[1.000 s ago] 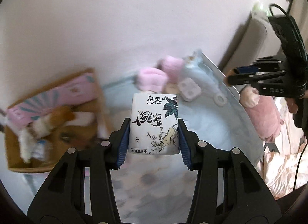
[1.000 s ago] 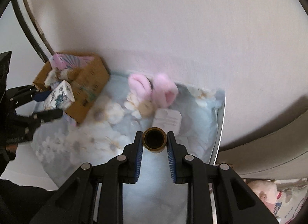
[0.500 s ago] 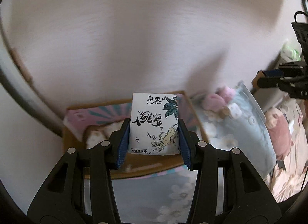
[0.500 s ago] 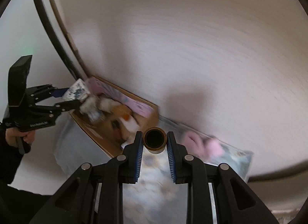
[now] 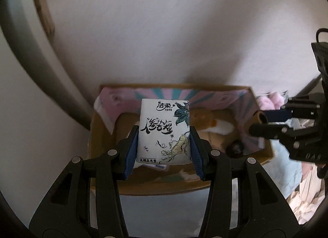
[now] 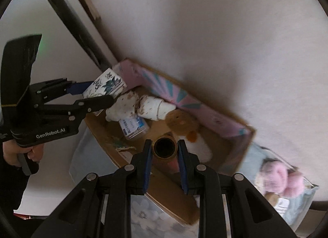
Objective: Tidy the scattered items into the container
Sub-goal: 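Carry the tissue pack and tape roll into the cardboard box and release them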
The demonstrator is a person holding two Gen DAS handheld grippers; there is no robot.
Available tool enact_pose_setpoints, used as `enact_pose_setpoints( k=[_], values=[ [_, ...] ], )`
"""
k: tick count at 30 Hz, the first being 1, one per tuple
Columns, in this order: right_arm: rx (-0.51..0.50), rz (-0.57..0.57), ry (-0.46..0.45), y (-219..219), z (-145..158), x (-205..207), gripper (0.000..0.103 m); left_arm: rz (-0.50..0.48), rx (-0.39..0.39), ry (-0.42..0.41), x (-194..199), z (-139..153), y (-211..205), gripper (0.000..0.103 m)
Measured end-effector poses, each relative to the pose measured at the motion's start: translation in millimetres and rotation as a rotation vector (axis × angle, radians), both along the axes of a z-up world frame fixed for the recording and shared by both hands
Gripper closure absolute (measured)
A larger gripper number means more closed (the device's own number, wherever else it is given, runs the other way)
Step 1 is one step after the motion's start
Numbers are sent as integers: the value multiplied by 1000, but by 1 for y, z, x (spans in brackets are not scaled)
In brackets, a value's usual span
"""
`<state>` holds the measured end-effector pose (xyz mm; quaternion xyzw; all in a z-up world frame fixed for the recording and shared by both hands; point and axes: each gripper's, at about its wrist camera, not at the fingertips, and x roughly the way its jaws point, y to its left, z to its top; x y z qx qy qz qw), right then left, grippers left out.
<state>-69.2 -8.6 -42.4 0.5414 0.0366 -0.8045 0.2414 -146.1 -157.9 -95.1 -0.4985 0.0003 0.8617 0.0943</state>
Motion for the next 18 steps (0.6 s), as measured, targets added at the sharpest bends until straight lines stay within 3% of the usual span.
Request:
enact_pose_setpoints(
  k=[5, 18],
  values=[
    [19, 13, -37, -15, -17, -3, 81, 14, 6, -32, -4, -16, -10, 60],
    [27, -4, -33, -20, -16, -3, 81, -8, 12, -31, -3, -17, -3, 60]
  ],
)
